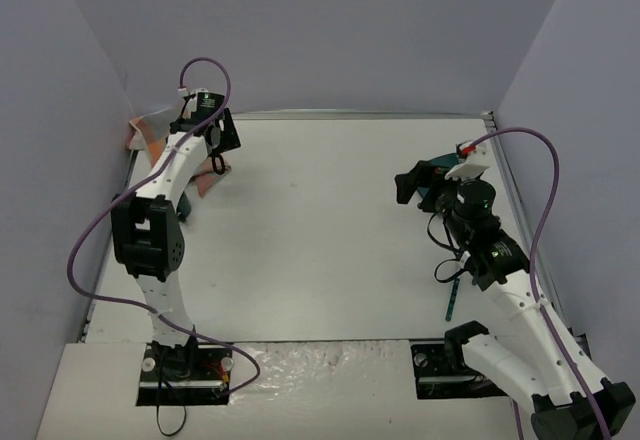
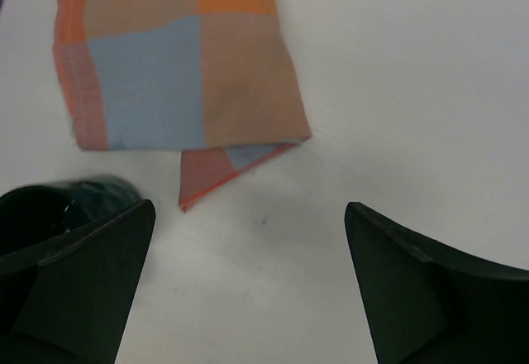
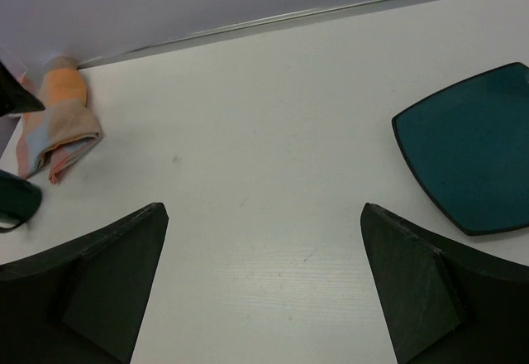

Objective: Set the dinner table for one person

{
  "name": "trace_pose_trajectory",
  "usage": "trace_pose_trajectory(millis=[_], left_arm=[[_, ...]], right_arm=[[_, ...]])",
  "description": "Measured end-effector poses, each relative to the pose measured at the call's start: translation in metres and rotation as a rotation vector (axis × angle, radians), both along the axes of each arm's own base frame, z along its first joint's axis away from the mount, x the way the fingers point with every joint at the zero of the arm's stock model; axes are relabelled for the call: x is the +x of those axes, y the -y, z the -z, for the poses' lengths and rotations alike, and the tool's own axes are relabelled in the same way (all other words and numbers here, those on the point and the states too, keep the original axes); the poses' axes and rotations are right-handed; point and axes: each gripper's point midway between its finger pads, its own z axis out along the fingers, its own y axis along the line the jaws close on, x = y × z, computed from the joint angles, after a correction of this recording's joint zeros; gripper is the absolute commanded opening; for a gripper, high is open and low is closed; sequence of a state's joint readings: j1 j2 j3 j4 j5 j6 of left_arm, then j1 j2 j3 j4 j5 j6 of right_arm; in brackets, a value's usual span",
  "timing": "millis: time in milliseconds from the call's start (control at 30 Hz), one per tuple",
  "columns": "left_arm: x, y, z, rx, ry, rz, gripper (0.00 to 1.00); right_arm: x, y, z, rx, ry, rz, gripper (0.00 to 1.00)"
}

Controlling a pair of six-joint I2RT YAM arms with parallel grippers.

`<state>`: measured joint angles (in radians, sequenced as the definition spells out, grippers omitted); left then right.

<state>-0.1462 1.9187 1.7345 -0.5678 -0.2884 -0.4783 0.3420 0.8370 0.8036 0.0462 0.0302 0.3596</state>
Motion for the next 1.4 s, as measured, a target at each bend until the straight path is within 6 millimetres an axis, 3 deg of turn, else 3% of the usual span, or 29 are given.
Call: trace_pose_trajectory(millis=[100, 267, 333, 400, 533, 567, 733, 833, 900, 967, 1067, 1133, 1200, 1300, 1400], left_arm=[[0.033, -0.016, 0.028, -0.005, -0.026, -0.043, 0.97], [0.049, -0.049, 0.078, -0.003, -0.113, -0.106, 0.97], [0.054, -0.059, 0.095, -0.002, -0.141, -0.123, 0.91], [0.059, -0.064, 0.109, -0.005, -0.163, -0.126, 0.79], [0.069, -0.059, 0.126, -0.029, -0.180, -0.103, 0.13], [0.070, -0.057, 0.128, -0.039, -0.180, -0.095, 0.04], [0.077, -0.033, 0.124, -0.120, -0.162, -0.022, 0.00], [0.078, -0.010, 0.113, -0.176, -0.149, 0.026, 0.00], [0.074, 0.012, 0.093, -0.212, -0.125, 0.063, 0.00], [0.069, 0.041, 0.059, -0.245, -0.078, 0.105, 0.00], [0.050, 0.090, -0.012, -0.298, 0.039, 0.176, 0.00], [0.023, 0.123, -0.055, -0.343, 0.111, 0.230, 0.01], [-0.011, 0.155, -0.088, -0.402, 0.174, 0.286, 0.10], [-0.061, 0.187, -0.093, -0.487, 0.194, 0.331, 0.22], [-0.105, 0.211, -0.055, -0.532, 0.118, 0.363, 0.34]], right_arm=[[0.002, -0.007, 0.006, 0.005, -0.022, -0.033, 1.00], [0.004, -0.017, 0.015, 0.009, -0.052, -0.079, 1.00], [0.005, -0.019, 0.018, 0.012, -0.055, -0.089, 1.00], [0.005, -0.021, 0.020, 0.014, -0.059, -0.097, 1.00], [0.009, -0.026, 0.025, 0.015, -0.072, -0.116, 1.00], [0.009, -0.027, 0.027, 0.015, -0.076, -0.120, 1.00], [0.009, -0.029, 0.037, 0.015, -0.095, -0.129, 1.00], [0.009, -0.030, 0.037, 0.015, -0.094, -0.132, 1.00], [0.009, -0.030, 0.037, 0.015, -0.092, -0.132, 1.00], [0.009, -0.029, 0.037, 0.013, -0.091, -0.133, 1.00], [0.009, -0.029, 0.036, 0.012, -0.089, -0.133, 1.00], [0.008, -0.029, 0.035, 0.013, -0.085, -0.134, 1.00], [0.007, -0.029, 0.033, 0.016, -0.079, -0.134, 1.00], [0.006, -0.028, 0.029, 0.020, -0.067, -0.134, 1.00], [0.004, -0.028, 0.027, 0.024, -0.059, -0.134, 1.00]])
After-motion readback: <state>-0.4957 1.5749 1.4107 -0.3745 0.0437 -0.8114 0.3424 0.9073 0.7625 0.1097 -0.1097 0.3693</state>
